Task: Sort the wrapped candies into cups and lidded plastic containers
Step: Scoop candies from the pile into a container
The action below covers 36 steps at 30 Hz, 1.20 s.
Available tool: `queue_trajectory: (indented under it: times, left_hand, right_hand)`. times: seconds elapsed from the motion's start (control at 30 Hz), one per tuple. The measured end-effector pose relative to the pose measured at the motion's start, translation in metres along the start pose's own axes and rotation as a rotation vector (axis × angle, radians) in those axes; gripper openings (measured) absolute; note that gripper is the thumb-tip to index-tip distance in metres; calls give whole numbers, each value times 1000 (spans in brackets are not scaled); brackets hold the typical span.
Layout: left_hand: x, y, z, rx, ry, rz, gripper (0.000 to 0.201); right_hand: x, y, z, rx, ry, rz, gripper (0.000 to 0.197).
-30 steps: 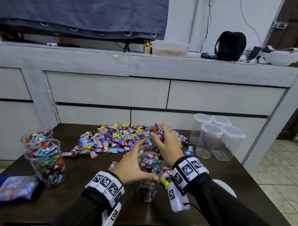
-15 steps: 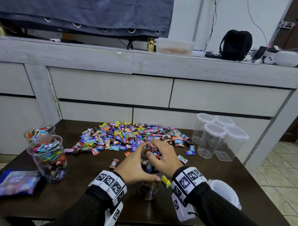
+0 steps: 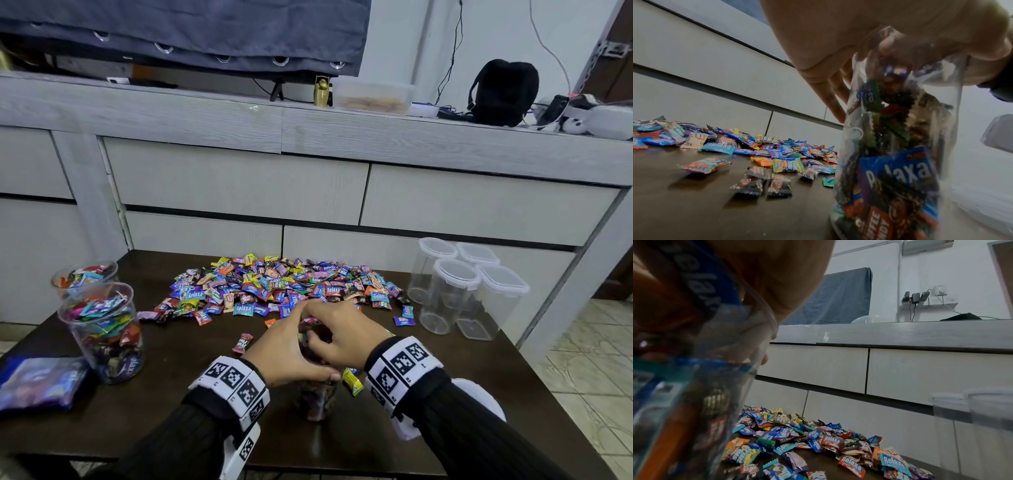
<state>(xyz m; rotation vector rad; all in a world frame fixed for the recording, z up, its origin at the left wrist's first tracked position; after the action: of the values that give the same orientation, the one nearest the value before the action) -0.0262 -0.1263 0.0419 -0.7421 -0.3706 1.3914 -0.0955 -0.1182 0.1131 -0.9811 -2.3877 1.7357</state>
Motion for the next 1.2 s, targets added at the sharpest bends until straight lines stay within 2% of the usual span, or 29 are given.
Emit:
queue_trajectory:
  times: [0.2, 0.33, 0.53, 0.6, 0.7, 0.77, 0.8, 0.83, 0.9, 0.97, 1.03, 1.1, 1.2]
  left_hand:
    - [1, -2, 3, 14, 5, 15, 101]
    - [2, -2, 5, 47, 33, 12, 103]
    - [2, 1, 0, 97, 26, -11, 115]
    - [3, 1, 1, 120, 31, -48, 121]
    - [7, 2, -1, 262, 41, -87, 120]
    - [10, -5, -10, 300, 4, -24, 109]
    - [12, -12, -19, 267, -41, 26, 102]
    - [14, -20, -31, 191, -102, 75, 96]
    - [18, -31, -59, -82, -241, 80, 91]
    - [21, -32, -86, -432, -325, -41, 89]
    - [22, -29, -112, -671, -382, -143, 87]
    - [22, -28, -135, -808, -462, -203, 94]
    - [19, -30, -163, -957, -557, -258, 113]
  right_hand:
    - [-2, -7, -7, -5, -75, 11, 23]
    - [2, -3, 0, 10, -51, 21, 16]
    - [4, -4, 9, -114, 30, 107, 12]
    - [9, -12, 12, -157, 30, 203, 8]
    - [25, -36, 27, -230, 82, 486, 8]
    - [40, -50, 45, -226, 125, 632, 16]
    - [46, -51, 59, -197, 186, 629, 21]
    - [51, -46, 77, -163, 280, 559, 29]
    - [63, -19, 115, -114, 522, 272, 58]
    - [81, 13, 141, -24, 696, -27, 92]
    - [96, 38, 158, 117, 772, -235, 112]
    - [103, 56, 169, 195, 806, -337, 120]
    - [103, 74, 181, 234, 826, -385, 124]
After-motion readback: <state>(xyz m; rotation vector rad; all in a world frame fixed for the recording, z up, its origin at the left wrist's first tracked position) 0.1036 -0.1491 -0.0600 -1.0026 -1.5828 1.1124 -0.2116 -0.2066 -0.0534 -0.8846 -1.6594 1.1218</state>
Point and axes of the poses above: each hand's wrist, its own x-axis away from the middle knuckle, its own y-axis out of the palm, z = x × y, the point moved 9 cm from there along -x, towards the middle knuckle, and after that the axes turned 7 degrees about -x, right-handed, at the moved point
